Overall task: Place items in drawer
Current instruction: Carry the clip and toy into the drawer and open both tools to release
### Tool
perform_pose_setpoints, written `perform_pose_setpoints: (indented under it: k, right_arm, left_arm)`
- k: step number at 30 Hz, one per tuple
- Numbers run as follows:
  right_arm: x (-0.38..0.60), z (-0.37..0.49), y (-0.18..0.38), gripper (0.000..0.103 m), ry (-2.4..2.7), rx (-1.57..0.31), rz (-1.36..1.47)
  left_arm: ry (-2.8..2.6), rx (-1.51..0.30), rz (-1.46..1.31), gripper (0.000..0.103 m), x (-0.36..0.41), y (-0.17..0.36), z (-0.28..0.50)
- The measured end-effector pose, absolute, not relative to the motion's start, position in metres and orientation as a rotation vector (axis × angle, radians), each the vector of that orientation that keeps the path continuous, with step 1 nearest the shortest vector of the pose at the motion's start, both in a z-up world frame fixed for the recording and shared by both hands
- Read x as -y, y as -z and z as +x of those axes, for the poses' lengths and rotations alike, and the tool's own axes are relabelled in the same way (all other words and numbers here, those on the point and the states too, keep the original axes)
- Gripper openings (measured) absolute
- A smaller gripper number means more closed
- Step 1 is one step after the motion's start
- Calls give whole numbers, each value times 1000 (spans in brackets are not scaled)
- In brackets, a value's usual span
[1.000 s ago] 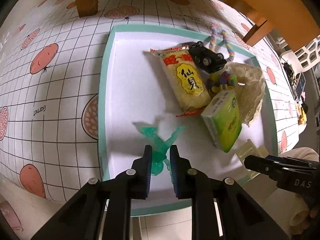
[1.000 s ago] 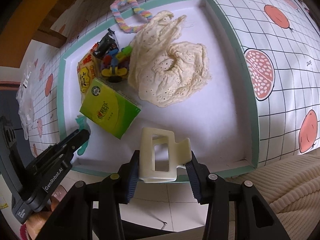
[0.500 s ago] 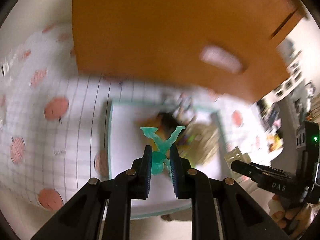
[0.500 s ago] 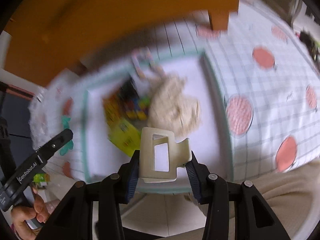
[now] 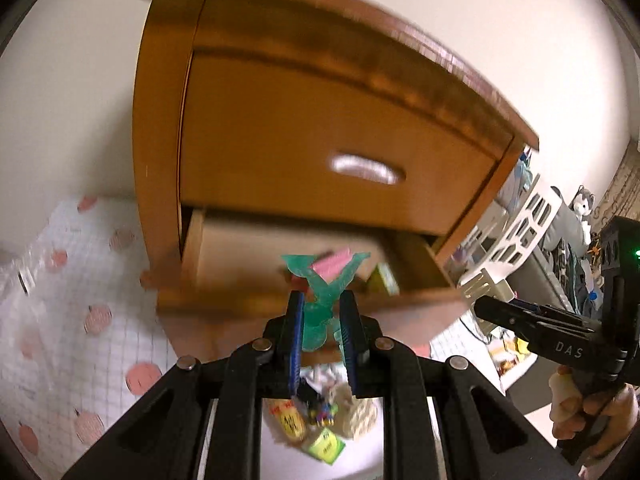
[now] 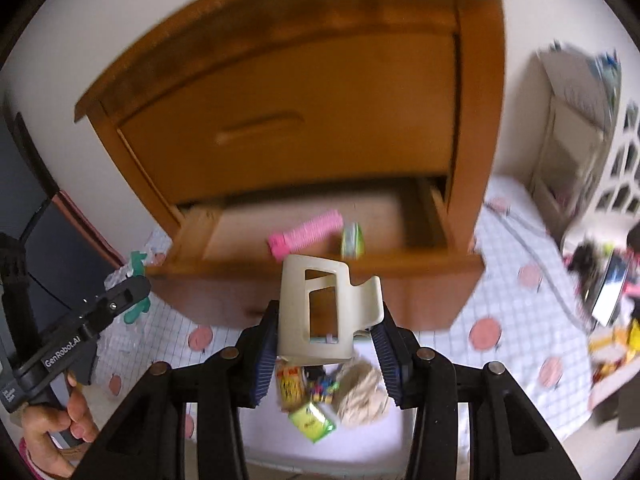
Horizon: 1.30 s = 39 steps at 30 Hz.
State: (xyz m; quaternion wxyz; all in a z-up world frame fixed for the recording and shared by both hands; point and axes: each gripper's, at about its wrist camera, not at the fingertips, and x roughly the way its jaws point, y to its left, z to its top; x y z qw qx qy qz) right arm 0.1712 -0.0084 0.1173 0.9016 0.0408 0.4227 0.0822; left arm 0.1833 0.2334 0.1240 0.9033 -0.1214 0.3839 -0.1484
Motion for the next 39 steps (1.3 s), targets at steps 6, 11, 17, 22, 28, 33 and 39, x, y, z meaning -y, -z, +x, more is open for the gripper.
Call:
perform_pose_setpoints:
  k: [6,11,17,22,28,33,39]
  right_arm:
    - [-12,195,-135,47,-148,-846,10]
    - [-17,211,-135,47,-128,-861,-12]
    - [-24,229,-129,47,-105,-884,-30]
    - [-28,239,-118,47,-93,-911,-47]
    - [-37,246,-103,47,-90,-945,-79]
    - [-40,249,-96,49,-98,-960,-80]
    - [-41,249,-95,64,-99,-957,-72]
  left_arm:
    - [285,-763,-225,18,-233,-145,203]
    - [278,-772,-227,18,-233,-139,215]
    - [251,-824,-245,18,-235,-119,230]
    - [234,-855,-259,18,-239,-100,233]
    - [202,-884,-278,18,-246,-85,239]
    - [179,-895,-283,24,-250,-82,239]
    - [180,-888,-288,40,-250,-82,238]
